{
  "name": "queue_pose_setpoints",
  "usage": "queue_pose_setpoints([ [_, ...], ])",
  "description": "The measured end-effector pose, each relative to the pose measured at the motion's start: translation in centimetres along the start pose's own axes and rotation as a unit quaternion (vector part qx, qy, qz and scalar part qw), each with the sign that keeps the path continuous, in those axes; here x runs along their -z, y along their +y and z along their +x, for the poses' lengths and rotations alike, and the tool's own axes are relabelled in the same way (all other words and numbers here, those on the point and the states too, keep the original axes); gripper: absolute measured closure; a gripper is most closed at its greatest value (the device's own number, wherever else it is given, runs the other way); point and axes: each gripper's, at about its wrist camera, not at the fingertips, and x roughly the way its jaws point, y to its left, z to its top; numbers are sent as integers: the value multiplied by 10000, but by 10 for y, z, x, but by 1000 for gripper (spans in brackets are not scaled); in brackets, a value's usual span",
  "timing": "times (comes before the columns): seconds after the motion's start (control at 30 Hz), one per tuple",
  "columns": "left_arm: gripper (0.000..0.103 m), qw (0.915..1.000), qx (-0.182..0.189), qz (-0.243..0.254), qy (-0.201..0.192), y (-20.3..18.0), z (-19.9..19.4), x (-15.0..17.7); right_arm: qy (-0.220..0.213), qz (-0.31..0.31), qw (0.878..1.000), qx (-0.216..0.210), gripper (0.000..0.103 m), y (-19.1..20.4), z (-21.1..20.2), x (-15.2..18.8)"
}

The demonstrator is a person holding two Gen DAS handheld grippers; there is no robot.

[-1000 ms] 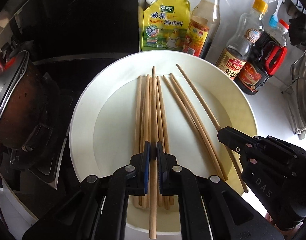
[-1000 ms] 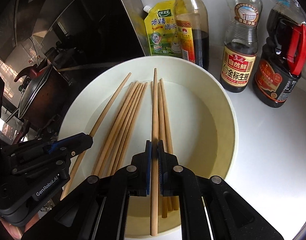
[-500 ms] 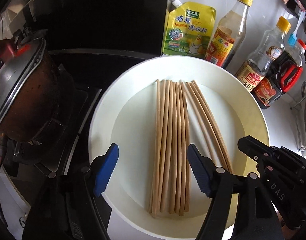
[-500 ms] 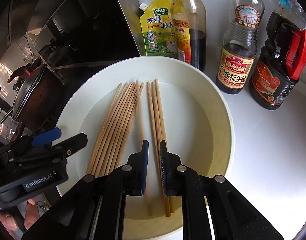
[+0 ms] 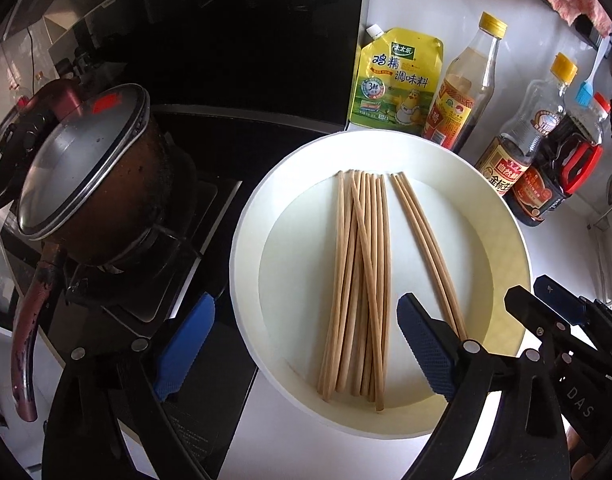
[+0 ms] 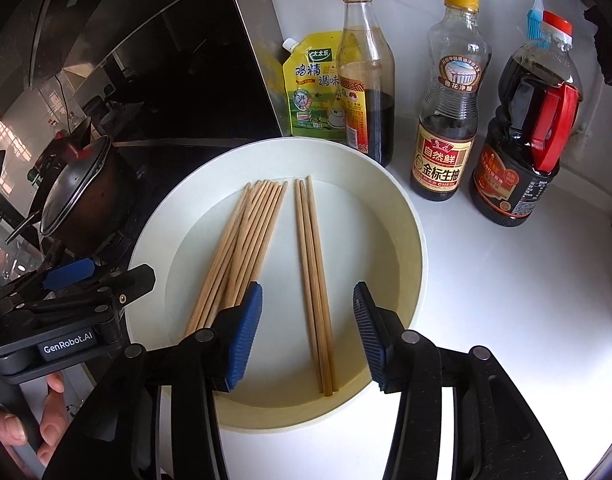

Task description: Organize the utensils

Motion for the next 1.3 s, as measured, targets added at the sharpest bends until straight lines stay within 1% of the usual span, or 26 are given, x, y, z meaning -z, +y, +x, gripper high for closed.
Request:
queue_pose_setpoints([
  [0.17, 12, 10000, -4, 7, -93, -1, -14, 3, 18, -43, 10000, -5, 49, 6, -7, 4],
  [0.43, 9, 9997, -38, 22, -240, -3, -29, 10, 19, 15, 10000, 40, 45, 7, -18, 11],
  [0.9, 9, 9992, -106, 54, -391, -7, -46, 15, -71, -11, 10000, 54, 43, 8, -32, 16],
  [1.3, 7, 9990, -124, 43, -419, -8, -48, 17, -110, -15, 9999, 62, 42, 5, -37, 17],
])
